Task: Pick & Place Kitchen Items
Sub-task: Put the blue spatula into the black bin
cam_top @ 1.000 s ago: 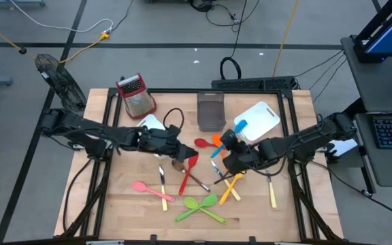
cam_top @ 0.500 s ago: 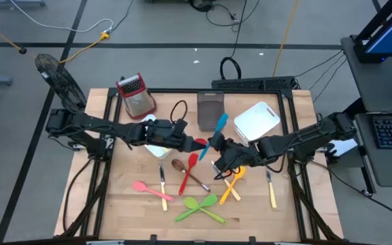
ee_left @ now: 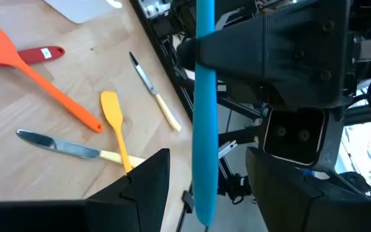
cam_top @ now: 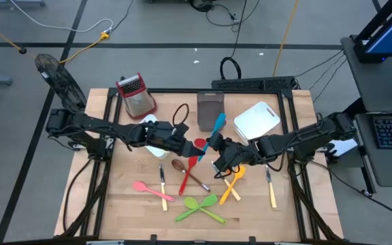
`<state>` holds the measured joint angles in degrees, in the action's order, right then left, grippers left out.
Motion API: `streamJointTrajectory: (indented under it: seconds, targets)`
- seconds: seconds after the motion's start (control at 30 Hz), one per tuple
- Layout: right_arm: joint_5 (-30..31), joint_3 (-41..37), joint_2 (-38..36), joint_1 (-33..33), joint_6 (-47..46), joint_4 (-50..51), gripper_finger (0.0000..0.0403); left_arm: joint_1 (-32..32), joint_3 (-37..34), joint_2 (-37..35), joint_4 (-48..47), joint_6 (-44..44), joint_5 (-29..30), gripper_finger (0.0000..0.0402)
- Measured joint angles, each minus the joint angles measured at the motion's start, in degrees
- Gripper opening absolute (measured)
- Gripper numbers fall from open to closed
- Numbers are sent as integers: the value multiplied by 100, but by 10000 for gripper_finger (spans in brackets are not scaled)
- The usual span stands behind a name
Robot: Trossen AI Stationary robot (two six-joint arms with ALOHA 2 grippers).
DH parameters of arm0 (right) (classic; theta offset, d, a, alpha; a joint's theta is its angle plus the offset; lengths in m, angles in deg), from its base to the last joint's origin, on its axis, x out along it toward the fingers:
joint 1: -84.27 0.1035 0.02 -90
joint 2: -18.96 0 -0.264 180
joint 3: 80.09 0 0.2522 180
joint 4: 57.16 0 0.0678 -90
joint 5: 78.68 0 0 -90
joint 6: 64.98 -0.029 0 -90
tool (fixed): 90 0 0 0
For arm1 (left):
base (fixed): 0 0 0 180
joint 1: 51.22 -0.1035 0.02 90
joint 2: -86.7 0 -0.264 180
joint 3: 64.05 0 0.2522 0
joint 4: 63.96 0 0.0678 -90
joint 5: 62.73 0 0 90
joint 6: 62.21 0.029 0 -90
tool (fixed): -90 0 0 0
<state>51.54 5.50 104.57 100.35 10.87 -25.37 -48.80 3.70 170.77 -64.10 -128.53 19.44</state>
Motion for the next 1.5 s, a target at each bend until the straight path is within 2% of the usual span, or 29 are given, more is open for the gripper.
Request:
streamJointTrajectory:
  seconds: [0.23,0.6,0.77,0.93,1.2,1.3,1.5]
  targets:
    - [-285,-4,232,0,137,-153,26,-4,-1,0,-17,8,35,207]
    - [-326,-7,325,-61,436,-407,26,28,-17,226,-365,-39,-15,207]
    - [-591,-7,327,-70,397,-419,26,33,-11,343,-311,-144,-123,203]
    - [-663,-9,336,-75,371,-418,26,33,0,456,-171,-172,-168,158]
    - [-894,-9,325,-114,-107,-285,26,14,2,557,179,-20,-306,24]
    - [-918,-9,331,-114,-256,-276,32,11,2,566,151,-18,-392,20]
    - [-876,-9,330,-111,-987,-287,79,12,2,564,92,0,-310,17]
